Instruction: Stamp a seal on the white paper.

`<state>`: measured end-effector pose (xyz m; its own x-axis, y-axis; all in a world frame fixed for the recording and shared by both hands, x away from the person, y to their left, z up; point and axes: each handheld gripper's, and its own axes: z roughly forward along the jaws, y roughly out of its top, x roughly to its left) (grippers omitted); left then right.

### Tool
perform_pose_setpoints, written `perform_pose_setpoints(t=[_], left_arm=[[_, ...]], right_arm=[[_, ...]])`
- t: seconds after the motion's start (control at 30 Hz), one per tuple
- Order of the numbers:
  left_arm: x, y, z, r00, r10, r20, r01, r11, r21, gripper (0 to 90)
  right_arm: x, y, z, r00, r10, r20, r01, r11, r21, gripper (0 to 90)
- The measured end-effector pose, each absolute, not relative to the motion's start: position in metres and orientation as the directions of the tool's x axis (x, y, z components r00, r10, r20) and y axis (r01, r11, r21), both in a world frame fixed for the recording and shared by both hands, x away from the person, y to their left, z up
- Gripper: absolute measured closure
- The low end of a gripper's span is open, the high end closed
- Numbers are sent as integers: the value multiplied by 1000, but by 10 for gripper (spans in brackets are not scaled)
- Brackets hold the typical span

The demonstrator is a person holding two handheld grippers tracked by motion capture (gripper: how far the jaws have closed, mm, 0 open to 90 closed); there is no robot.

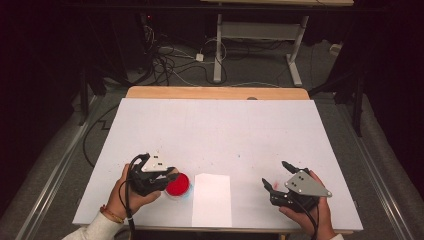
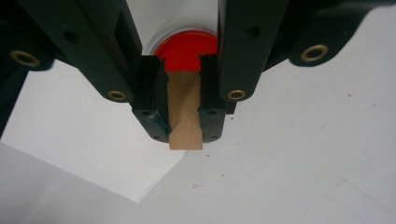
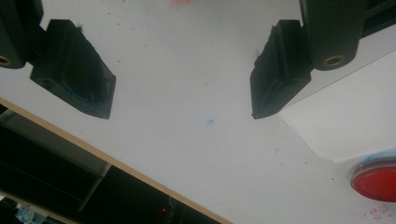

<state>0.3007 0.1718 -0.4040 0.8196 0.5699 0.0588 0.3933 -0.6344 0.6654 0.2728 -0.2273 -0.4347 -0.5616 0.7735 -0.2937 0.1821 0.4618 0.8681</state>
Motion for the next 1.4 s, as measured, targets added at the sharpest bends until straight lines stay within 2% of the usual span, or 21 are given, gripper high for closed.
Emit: perform_pose_setpoints(t=[0.63, 1.4], left_arm=[[297, 109, -419, 915, 401, 42, 292, -730, 618, 734], [309, 71, -450, 942, 336, -4, 290, -808, 513, 735]], right_arm=[[270, -227, -436, -570, 765, -300, 180, 473, 863, 238], [271, -226, -438, -581, 756, -300, 190, 485, 854, 234]])
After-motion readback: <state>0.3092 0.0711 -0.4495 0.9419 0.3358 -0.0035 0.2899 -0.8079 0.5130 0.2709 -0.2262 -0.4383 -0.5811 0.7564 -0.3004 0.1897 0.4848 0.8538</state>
